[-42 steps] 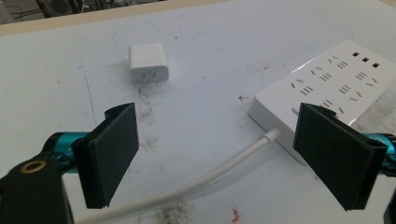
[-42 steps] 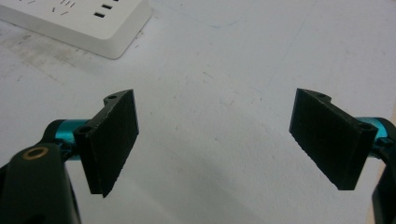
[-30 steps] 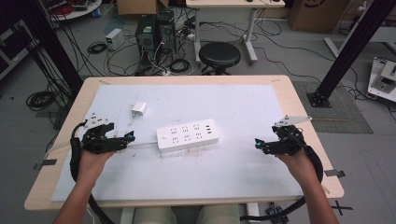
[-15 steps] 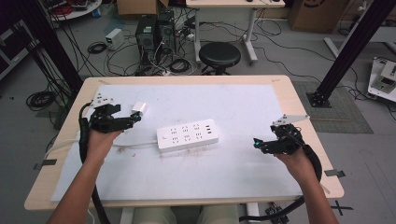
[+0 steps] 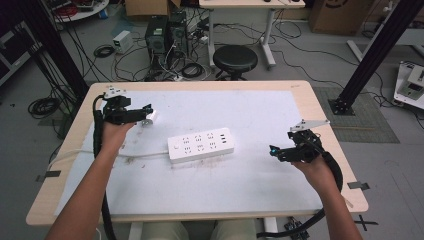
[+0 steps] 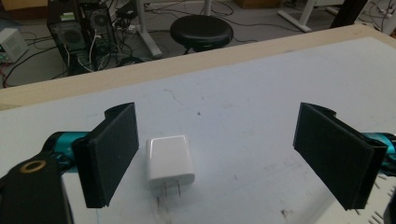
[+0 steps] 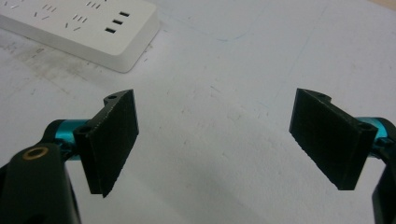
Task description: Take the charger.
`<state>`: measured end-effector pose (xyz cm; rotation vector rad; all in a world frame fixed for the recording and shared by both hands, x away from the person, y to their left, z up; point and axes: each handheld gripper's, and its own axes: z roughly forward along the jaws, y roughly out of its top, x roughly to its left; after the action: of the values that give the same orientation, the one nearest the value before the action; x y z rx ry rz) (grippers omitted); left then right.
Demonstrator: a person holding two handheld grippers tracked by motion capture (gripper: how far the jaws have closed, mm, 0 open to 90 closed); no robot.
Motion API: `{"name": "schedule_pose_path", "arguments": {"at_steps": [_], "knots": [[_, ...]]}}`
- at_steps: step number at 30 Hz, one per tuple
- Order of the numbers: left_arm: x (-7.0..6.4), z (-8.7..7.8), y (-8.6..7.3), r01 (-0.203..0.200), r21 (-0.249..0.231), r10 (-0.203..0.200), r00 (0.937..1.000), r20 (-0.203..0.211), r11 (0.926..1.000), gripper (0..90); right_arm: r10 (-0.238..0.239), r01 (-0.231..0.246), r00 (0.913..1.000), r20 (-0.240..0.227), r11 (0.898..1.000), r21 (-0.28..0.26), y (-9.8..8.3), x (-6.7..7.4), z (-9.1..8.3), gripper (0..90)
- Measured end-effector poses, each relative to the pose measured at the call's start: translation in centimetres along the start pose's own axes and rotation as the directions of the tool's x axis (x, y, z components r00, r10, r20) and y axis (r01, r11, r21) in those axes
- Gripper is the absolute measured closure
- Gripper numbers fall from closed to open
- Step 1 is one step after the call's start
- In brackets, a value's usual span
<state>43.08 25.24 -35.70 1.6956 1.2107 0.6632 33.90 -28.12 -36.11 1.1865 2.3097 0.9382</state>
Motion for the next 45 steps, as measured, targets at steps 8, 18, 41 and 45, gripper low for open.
{"name": "schedule_pose_path", "arguments": {"at_steps": [8,18,41,45], "knots": [[1.2,2.2,-1.0,0.025,0.041,-0.025,0.9997,0.001,0.9988,14.1,0.009,-0.009,1.0,0.004,1.0,0.003,0.3,0.0,0.3,15.8],[3.2,5.2,-3.2,0.069,0.137,-0.063,0.9967,-0.052,0.9881,14.1,0.009,-0.009,1.0,-0.002,1.0,0.016,0.1,0.4,0.7,15.8],[3.0,9.4,-5.7,0.043,0.258,-0.022,0.9962,-0.085,0.9653,16.7,0.028,-0.028,0.9996,-0.004,0.999,0.031,-0.5,0.0,1.4,15.8],[3.0,9.4,-5.7,0.034,0.259,-0.01,0.9956,-0.094,0.9653,20.6,0.031,-0.031,0.9995,0.001,0.999,0.031,-0.5,0.0,1.4,15.8]]}}
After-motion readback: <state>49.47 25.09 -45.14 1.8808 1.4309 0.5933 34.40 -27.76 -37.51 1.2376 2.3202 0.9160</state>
